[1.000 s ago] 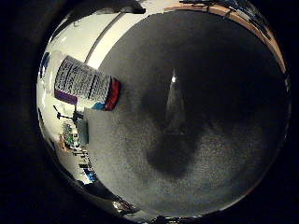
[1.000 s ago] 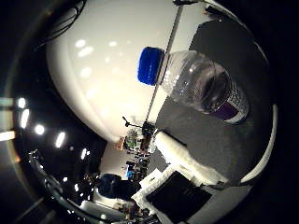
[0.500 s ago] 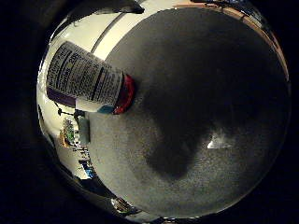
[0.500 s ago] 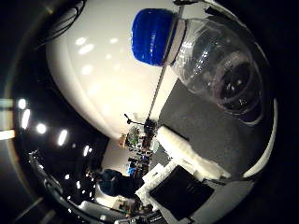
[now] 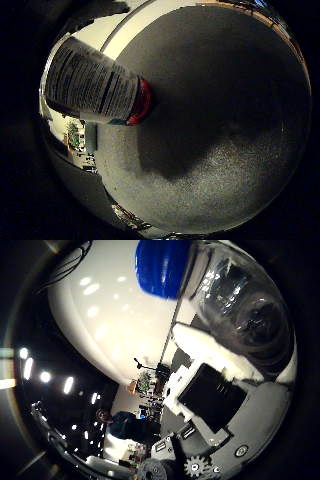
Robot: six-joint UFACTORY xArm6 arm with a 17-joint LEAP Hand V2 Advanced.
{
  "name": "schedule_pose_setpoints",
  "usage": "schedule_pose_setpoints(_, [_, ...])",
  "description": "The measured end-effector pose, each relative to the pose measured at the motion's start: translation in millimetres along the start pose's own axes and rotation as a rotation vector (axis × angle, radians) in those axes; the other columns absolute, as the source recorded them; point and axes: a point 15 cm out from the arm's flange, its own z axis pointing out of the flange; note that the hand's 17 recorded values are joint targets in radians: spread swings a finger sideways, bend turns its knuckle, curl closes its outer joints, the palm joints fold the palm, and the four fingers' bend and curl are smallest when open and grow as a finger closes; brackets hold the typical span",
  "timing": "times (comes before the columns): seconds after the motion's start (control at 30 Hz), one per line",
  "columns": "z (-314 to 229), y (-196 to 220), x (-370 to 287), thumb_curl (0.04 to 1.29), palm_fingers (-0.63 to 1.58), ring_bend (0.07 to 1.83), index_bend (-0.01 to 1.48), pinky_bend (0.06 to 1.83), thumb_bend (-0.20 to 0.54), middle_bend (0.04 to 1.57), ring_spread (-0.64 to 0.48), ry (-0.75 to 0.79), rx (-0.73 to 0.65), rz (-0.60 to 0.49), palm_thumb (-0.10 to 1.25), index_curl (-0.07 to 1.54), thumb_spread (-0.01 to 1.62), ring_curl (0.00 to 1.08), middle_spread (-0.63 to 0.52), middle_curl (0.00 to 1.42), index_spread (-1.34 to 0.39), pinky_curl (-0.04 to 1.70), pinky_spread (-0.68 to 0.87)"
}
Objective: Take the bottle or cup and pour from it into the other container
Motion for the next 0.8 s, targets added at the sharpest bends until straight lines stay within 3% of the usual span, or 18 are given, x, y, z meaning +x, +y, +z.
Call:
schedule_pose_setpoints(0.1, [5, 3, -6, 0.43, 1.23, 1.09, 0.32, 1.2, -0.009, 0.8, -0.18, -0.019, -0.017, -0.003, 0.79, 0.42, 0.98, 0.39, -0.17, 0.55, -0.31, 0.07, -0.39])
schedule_pose_setpoints(0.2, [15, 8, -14, 0.47, 1.29, 1.12, 0.49, 1.25, -0.016, 0.93, -0.16, -0.059, -0.051, -0.005, 0.86, 0.52, 0.92, 0.42, -0.14, 0.6, -0.3, 0.14, -0.4])
schedule_pose_setpoints(0.4, [27, 9, -26, 0.55, 1.26, 1.25, 0.78, 1.38, -0.017, 1.13, -0.16, -0.164, -0.124, -0.016, 0.94, 0.69, 0.82, 0.5, -0.1, 0.66, -0.24, 0.29, -0.3])
schedule_pose_setpoints(0.6, [24, 9, -31, 0.62, 1.16, 1.35, 1.01, 1.5, -0.014, 1.29, -0.19, -0.164, -0.142, -0.053, 1.02, 0.78, 0.79, 0.59, -0.1, 0.71, -0.21, 0.41, -0.22])
schedule_pose_setpoints(0.8, [14, 3, -67, 0.7, 1.09, 1.37, 1.13, 1.56, -0.013, 1.36, -0.22, -0.16, -0.163, -0.146, 1.08, 0.81, 0.73, 0.67, -0.11, 0.74, -0.19, 0.51, -0.19])
